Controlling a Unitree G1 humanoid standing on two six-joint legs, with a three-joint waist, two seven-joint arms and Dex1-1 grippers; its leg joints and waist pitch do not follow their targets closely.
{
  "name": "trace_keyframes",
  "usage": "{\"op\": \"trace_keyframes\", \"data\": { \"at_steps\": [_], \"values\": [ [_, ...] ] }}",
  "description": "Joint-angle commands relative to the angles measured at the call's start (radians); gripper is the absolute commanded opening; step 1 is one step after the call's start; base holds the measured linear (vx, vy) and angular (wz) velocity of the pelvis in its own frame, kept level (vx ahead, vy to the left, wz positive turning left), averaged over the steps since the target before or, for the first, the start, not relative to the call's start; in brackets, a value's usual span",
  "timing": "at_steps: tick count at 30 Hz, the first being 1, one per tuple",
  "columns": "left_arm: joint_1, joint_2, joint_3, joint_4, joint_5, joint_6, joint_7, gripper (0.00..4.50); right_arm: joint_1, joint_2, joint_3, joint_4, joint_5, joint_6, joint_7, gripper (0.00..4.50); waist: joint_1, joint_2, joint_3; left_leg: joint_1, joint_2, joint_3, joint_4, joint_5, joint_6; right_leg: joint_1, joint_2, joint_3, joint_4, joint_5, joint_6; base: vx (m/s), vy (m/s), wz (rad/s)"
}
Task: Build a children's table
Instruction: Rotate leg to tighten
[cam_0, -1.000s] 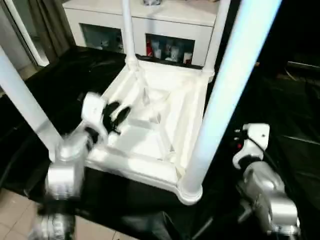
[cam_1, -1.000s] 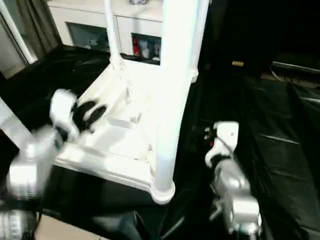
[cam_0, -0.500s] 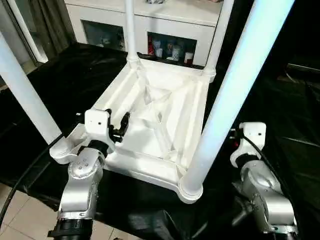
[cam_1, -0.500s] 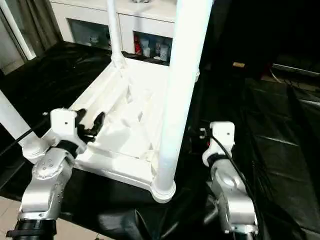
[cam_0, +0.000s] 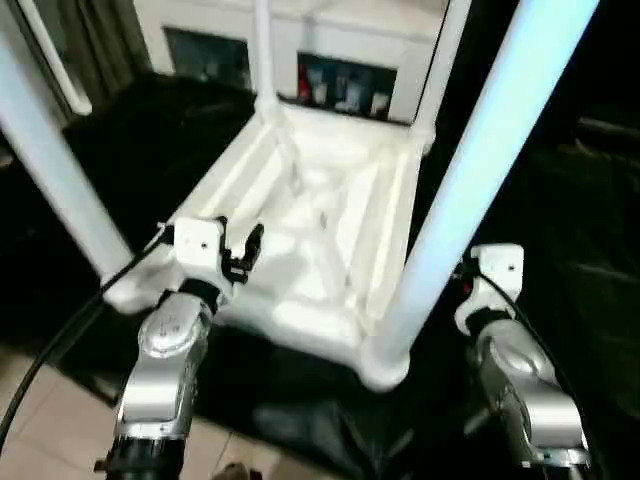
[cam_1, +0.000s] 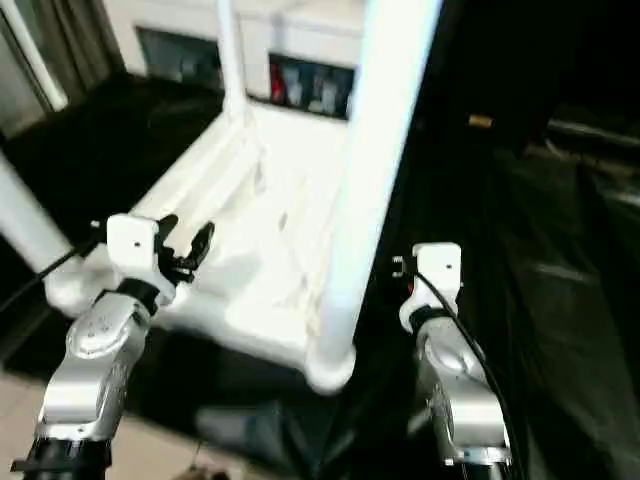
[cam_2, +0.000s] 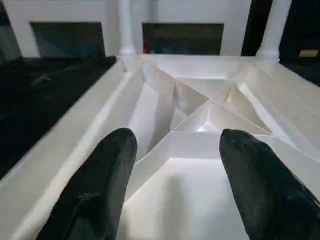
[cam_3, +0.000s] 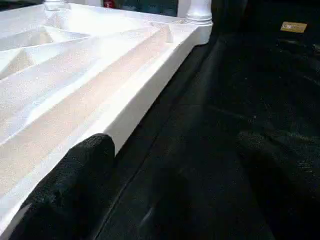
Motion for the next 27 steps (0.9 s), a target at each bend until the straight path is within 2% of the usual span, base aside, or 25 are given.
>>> {"op": "trace_keyframes", "data": {
  "at_steps": [1,2,3,4,5,6,7,9,10,11,12,13,14,15,16,17,18,19,20,21,22,23,24,25,27],
  "values": [
    [0.001,0.007,-0.008,-0.008,0.000,-0.002,-0.001,3.10,0.013,-0.007,-0.023,0.000,-0.015,0.019,-0.030,4.30,-0.037,0.029,-0.011,0.119,0.037,-0.023,-0.110,-0.789,-0.032,0.000,0.036,-0.105,-0.124,-0.763,0.037,-0.138,0.063,-0.17],
    [0.001,0.009,-0.006,-0.005,0.001,-0.012,0.000,3.10,0.012,-0.005,-0.032,0.003,-0.010,0.020,-0.035,4.30,0.052,0.028,0.014,-0.080,0.078,0.024,-0.260,-1.017,-0.132,0.174,0.029,-0.088,0.254,-0.463,-0.033,-0.138,0.063,-0.17],
    [0.002,0.010,-0.005,-0.003,-0.004,-0.016,-0.006,3.10,0.011,-0.002,-0.039,0.007,-0.004,0.022,-0.038,4.30,0.104,0.041,0.003,-0.077,0.042,0.089,-0.271,-1.046,-0.160,0.178,0.048,-0.109,0.252,-0.423,-0.052,-0.198,0.035,0.04],
    [0.010,0.024,-0.011,-0.005,0.002,-0.015,-0.012,3.10,0.012,-0.006,-0.048,0.007,-0.012,0.026,-0.052,4.30,0.139,0.033,-0.032,-0.050,0.047,0.130,-0.214,-0.796,-0.155,0.191,0.022,0.004,0.262,-0.586,-0.036,-0.128,-0.098,0.13],
    [0.011,0.026,-0.011,-0.005,0.004,-0.016,-0.011,3.10,0.013,-0.007,-0.049,0.007,-0.013,0.027,-0.053,4.30,0.047,-0.109,-0.049,0.087,0.020,0.027,0.126,-0.316,-0.109,0.038,-0.128,0.119,-0.015,-1.176,0.139,-0.128,-0.098,0.13],
    [0.013,0.029,-0.010,-0.004,0.006,-0.012,-0.010,3.10,0.014,-0.006,-0.052,0.007,-0.012,0.025,-0.055,4.30,0.094,-0.038,-0.020,0.054,-0.051,-0.028,0.133,-0.130,-0.032,0.073,-0.067,0.286,-0.082,-1.227,0.197,-0.025,-0.133,0.15],
    [0.013,0.029,-0.010,-0.004,0.006,-0.012,-0.010,3.10,0.014,-0.006,-0.052,0.007,-0.012,0.025,-0.055,4.30,0.101,-0.068,-0.013,0.019,-0.083,-0.048,0.139,-0.169,-0.023,0.132,-0.052,0.315,-0.068,-1.085,0.183,0.000,0.000,0.00],
    [0.015,0.034,-0.008,-0.002,-0.007,-0.012,-0.020,3.10,0.018,0.000,-0.060,0.005,-0.005,0.024,-0.059,4.30,0.175,-0.056,-0.013,0.079,-0.065,-0.067,0.110,-0.276,-0.050,0.141,-0.030,0.434,-0.037,-0.614,0.141,0.000,0.000,0.00],
    [0.015,0.034,-0.008,-0.002,-0.007,-0.012,-0.021,3.10,0.018,0.000,-0.060,0.005,-0.005,0.024,-0.060,4.30,0.210,-0.053,-0.036,0.107,-0.071,-0.075,0.120,-0.285,-0.005,0.172,-0.012,0.507,-0.033,-0.350,0.131,-0.037,0.136,-0.03],
    [0.015,0.039,-0.008,-0.002,-0.007,-0.013,-0.019,3.10,0.021,0.000,-0.057,0.003,-0.006,0.023,-0.061,4.30,0.224,-0.049,-0.062,0.081,-0.075,-0.109,0.118,-0.141,0.052,0.239,0.023,0.546,0.027,0.154,0.140,-0.037,0.136,-0.03],
    [0.015,0.040,-0.008,-0.002,-0.007,-0.014,-0.019,3.10,0.022,0.000,-0.055,0.002,-0.006,0.022,-0.062,4.30,0.221,-0.045,-0.080,0.100,-0.070,-0.109,0.106,-0.059,0.102,0.249,0.065,0.538,0.081,0.400,0.170,0.026,0.259,-0.33],
    [0.015,0.042,-0.008,-0.002,-0.008,-0.015,-0.020,3.10,0.022,0.000,-0.054,0.002,-0.006,0.022,-0.063,4.30,0.153,-0.006,-0.104,0.331,0.030,-0.154,0.062,0.345,0.401,0.006,0.148,0.308,0.277,0.305,0.266,0.039,0.290,-0.42],
    [0.021,0.051,-0.010,-0.002,-0.005,-0.019,-0.019,3.10,0.026,0.004,-0.056,-0.003,-0.005,0.015,-0.070,4.30,0.076,0.003,-0.097,0.354,0.079,-0.170,0.068,0.959,0.555,-0.126,0.017,0.119,0.266,-0.147,0.182,0.039,0.290,-0.42],
    [0.031,0.060,-0.006,-0.004,-0.008,-0.028,-0.027,3.10,0.032,-0.003,-0.051,-0.006,-0.023,0.000,-0.077,4.30,0.075,0.004,-0.070,0.229,0.015,-0.149,0.000,1.064,0.565,-0.101,0.018,0.056,0.275,-0.081,0.133,-0.073,0.198,-0.32],
    [0.032,0.061,-0.006,-0.004,-0.009,-0.028,-0.027,3.10,0.033,-0.003,-0.051,-0.006,-0.024,-0.001,-0.078,4.30,0.066,0.008,-0.047,0.120,-0.060,-0.041,-0.046,0.906,0.534,-0.053,0.031,-0.014,0.246,0.008,0.058,-0.166,0.209,-0.13],
    [0.042,0.062,0.003,-0.008,-0.022,-0.036,-0.036,3.10,0.039,-0.008,-0.053,-0.009,-0.039,-0.003,-0.091,4.30,0.063,-0.028,-0.040,0.108,-0.103,0.005,-0.059,0.479,0.450,0.005,0.013,-0.006,0.112,0.007,0.024,-0.166,0.209,-0.13],
    [0.048,0.062,0.008,-0.010,-0.030,-0.040,-0.041,3.10,0.044,-0.010,-0.054,-0.011,-0.046,-0.003,-0.099,4.30,0.056,-0.062,-0.054,0.119,-0.110,0.010,-0.011,0.217,0.350,0.037,-0.068,0.055,0.034,-0.087,0.021,-0.139,0.249,0.05],
    [0.069,0.065,0.015,-0.023,-0.054,-0.045,-0.064,3.10,0.051,-0.013,-0.069,-0.011,-0.047,-0.009,-0.109,4.30,0.083,-0.058,-0.061,0.123,-0.079,-0.110,0.198,-0.263,0.066,0.069,-0.361,0.285,-0.128,-0.597,-0.108,-0.087,0.275,0.05],
    [0.095,0.069,0.021,-0.033,-0.074,-0.061,-0.086,3.10,0.059,-0.020,-0.086,-0.009,-0.047,-0.019,-0.115,4.30,0.035,-0.060,-0.059,0.084,-0.067,-0.177,0.195,-0.264,-0.069,0.143,-0.317,0.222,-0.095,-0.654,-0.231,-0.087,0.275,0.05],
    [0.112,0.072,0.026,-0.039,-0.086,-0.078,-0.100,3.10,0.063,-0.026,-0.097,-0.007,-0.046,-0.026,-0.116,4.30,0.032,-0.035,-0.045,0.105,-0.049,-0.189,0.172,-0.250,-0.098,0.124,-0.299,0.185,-0.114,-0.650,-0.264,-0.067,0.310,-0.09],
    [0.136,0.074,0.035,-0.045,-0.107,-0.096,-0.118,3.10,0.068,-0.036,-0.110,-0.004,-0.041,-0.036,-0.108,4.30,-0.011,-0.022,-0.023,0.154,-0.068,-0.174,0.050,-0.230,-0.087,0.062,-0.137,0.069,-0.096,-0.666,-0.197,-0.081,0.256,-0.04],
    [0.152,0.076,0.043,-0.045,-0.124,-0.109,-0.127,3.10,0.070,-0.044,-0.119,-0.002,-0.036,-0.047,-0.095,4.30,-0.061,0.012,0.000,0.135,-0.041,-0.188,-0.108,-0.387,-0.087,0.046,0.021,0.010,0.012,-0.483,-0.083,-0.081,0.256,-0.04],
    [0.162,0.079,0.052,-0.042,-0.132,-0.113,-0.129,3.10,0.072,-0.053,-0.123,-0.001,-0.027,-0.060,-0.077,4.30,-0.078,0.014,-0.019,0.149,0.005,-0.202,-0.132,-0.420,-0.100,0.049,0.014,0.018,0.067,-0.299,-0.080,-0.110,0.236,0.28],
    [0.169,0.080,0.057,-0.039,-0.137,-0.114,-0.130,3.10,0.073,-0.060,-0.126,-0.001,-0.020,-0.071,-0.063,4.30,-0.079,0.027,-0.024,0.150,0.005,-0.199,-0.123,-0.405,-0.141,0.057,0.003,0.015,0.080,-0.066,-0.113,-0.083,0.222,0.25],
    [0.183,0.093,0.090,0.001,-0.140,-0.155,-0.126,3.10,0.095,-0.125,-0.123,-0.012,0.095,-0.079,0.140,4.30,-0.081,0.033,-0.020,0.161,-0.015,-0.173,-0.105,-0.263,-0.174,0.070,-0.013,0.017,0.043,0.002,-0.152,-0.060,0.202,0.14]
  ]
}}
